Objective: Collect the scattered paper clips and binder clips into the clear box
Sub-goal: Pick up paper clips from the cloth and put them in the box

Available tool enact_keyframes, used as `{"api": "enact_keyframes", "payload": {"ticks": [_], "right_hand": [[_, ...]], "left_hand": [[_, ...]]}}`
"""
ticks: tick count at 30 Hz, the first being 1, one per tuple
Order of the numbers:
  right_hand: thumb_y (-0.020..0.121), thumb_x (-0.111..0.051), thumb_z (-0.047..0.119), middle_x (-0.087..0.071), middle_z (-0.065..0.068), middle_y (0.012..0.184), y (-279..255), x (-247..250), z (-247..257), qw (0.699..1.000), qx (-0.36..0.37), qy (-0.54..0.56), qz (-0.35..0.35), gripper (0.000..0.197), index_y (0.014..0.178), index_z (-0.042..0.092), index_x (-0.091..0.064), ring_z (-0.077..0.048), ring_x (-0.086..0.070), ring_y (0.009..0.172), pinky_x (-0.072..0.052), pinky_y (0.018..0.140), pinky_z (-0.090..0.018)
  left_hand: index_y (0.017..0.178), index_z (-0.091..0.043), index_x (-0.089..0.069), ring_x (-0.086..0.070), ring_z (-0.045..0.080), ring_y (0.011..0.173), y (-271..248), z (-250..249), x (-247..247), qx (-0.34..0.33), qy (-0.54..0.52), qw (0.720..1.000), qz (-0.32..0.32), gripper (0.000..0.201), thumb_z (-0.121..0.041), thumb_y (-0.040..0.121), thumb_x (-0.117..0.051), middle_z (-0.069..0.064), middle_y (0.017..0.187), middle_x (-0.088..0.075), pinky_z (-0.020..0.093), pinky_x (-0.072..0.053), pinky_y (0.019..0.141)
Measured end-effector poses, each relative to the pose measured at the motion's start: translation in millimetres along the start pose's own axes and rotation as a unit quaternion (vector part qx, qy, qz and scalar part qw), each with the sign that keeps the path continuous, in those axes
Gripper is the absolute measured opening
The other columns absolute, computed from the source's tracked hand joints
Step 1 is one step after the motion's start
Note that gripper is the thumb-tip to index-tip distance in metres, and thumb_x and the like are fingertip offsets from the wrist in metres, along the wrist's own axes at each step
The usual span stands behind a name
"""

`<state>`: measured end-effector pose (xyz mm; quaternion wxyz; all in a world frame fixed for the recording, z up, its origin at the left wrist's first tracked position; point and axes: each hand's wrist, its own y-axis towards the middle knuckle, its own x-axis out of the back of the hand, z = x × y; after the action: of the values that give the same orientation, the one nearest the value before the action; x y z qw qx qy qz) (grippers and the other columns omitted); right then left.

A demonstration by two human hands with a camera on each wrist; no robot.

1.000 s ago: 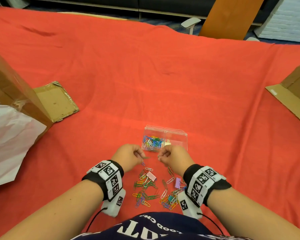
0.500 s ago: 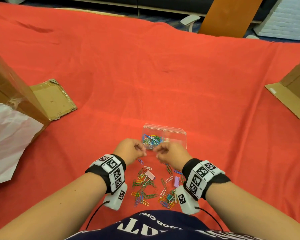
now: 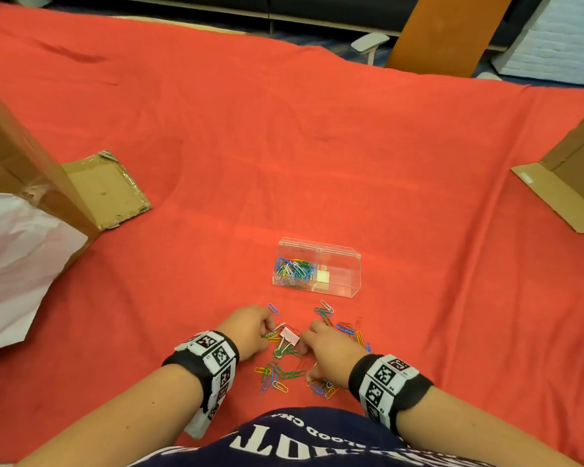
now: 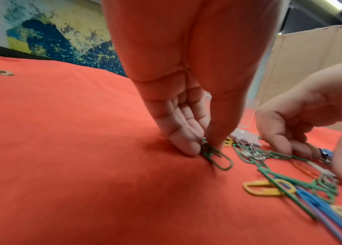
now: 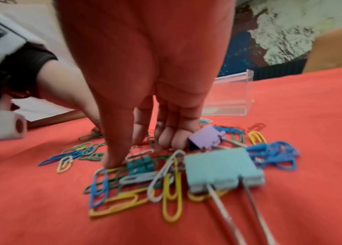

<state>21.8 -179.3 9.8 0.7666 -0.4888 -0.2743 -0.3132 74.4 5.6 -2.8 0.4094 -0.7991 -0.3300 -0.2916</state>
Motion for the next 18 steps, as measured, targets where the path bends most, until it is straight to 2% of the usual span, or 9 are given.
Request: {"api": "enact_keyframes", "payload": {"ticks": [3, 5, 7, 9, 11, 13, 15, 18], "right_hand": [[0.078, -0.066, 0.012, -0.041, -0.003, 0.098, -5, -5, 1, 1.0, 0.0, 0.025, -0.004, 0.019, 0.096, 0.01, -0.061, -0.03, -0.055, 0.101, -0.045, 0.084, -0.036], [0.081, -0.058, 0.008, -0.04, -0.002, 0.095, -9, -7, 1, 1.0, 0.002, 0.026, -0.011, 0.014, 0.095, 0.009, -0.063, -0.029, -0.055, 0.101, -0.045, 0.084, -0.036], [0.081, -0.054, 0.004, -0.044, -0.003, 0.096, -10, -9, 1, 0.999, 0.002, 0.036, -0.024, 0.018, 0.095, 0.01, -0.063, -0.028, -0.056, 0.101, -0.045, 0.085, -0.035], [0.078, -0.05, -0.001, -0.045, 0.0, 0.094, -9, -11, -1, 0.998, -0.001, 0.051, -0.035, 0.025, 0.095, 0.013, -0.062, -0.027, -0.056, 0.1, -0.044, 0.085, -0.033], [0.077, -0.047, -0.003, -0.051, -0.003, 0.095, -7, -14, -3, 0.997, -0.005, 0.061, -0.041, 0.03, 0.096, 0.015, -0.062, -0.027, -0.057, 0.1, -0.045, 0.086, -0.033], [0.079, -0.053, 0.004, -0.056, -0.008, 0.107, -6, -17, -4, 0.997, -0.004, 0.057, -0.046, 0.028, 0.103, 0.016, -0.06, -0.027, -0.056, 0.103, -0.046, 0.088, -0.033], [0.076, -0.065, 0.012, -0.054, -0.007, 0.114, -7, -21, -6, 0.997, 0.003, 0.061, -0.049, 0.032, 0.107, 0.018, -0.057, -0.025, -0.055, 0.105, -0.046, 0.089, -0.034], [0.072, -0.072, 0.014, -0.051, -0.005, 0.112, -7, -21, -7, 0.997, -0.002, 0.066, -0.035, 0.039, 0.107, 0.016, -0.055, -0.024, -0.055, 0.104, -0.046, 0.087, -0.035]], "left_hand": [[0.086, -0.017, -0.064, -0.051, 0.012, 0.073, -8, 6, -6, 0.039, -0.027, 0.999, -0.013, 0.017, -0.007, 0.073, -0.059, -0.013, 0.066, -0.047, 0.02, -0.039, 0.069], [0.084, -0.015, -0.066, -0.053, 0.013, 0.071, -12, 7, -7, 0.057, -0.044, 0.997, -0.016, 0.015, -0.007, 0.072, -0.06, -0.01, 0.065, -0.05, 0.02, -0.041, 0.068], [0.075, -0.021, -0.063, -0.053, 0.01, 0.06, -15, 9, -7, 0.067, -0.058, 0.996, -0.014, 0.014, -0.007, 0.072, -0.061, -0.011, 0.062, -0.051, 0.018, -0.042, 0.061], [0.068, -0.024, -0.058, -0.048, -0.003, 0.044, -15, 12, -7, 0.076, -0.071, 0.995, -0.01, 0.017, -0.007, 0.071, -0.061, -0.011, 0.061, -0.052, 0.014, -0.039, 0.052], [0.063, -0.026, -0.056, -0.047, -0.008, 0.034, -15, 14, -7, 0.087, -0.094, 0.992, -0.014, 0.021, -0.007, 0.07, -0.063, -0.007, 0.061, -0.055, 0.014, -0.039, 0.049], [0.061, -0.027, -0.055, -0.047, -0.007, 0.031, -15, 15, -3, 0.091, -0.127, 0.987, -0.026, 0.024, -0.007, 0.07, -0.064, -0.006, 0.06, -0.056, 0.017, -0.042, 0.048], [0.061, -0.026, -0.056, -0.048, -0.004, 0.032, -14, 11, 3, 0.085, -0.167, 0.981, -0.045, 0.025, -0.005, 0.071, -0.064, -0.007, 0.058, -0.056, 0.018, -0.044, 0.046], [0.063, -0.026, -0.056, -0.049, -0.006, 0.034, -7, 1, 18, 0.056, -0.196, 0.976, -0.082, 0.026, -0.004, 0.072, -0.065, -0.008, 0.057, -0.056, 0.014, -0.044, 0.047]]}}
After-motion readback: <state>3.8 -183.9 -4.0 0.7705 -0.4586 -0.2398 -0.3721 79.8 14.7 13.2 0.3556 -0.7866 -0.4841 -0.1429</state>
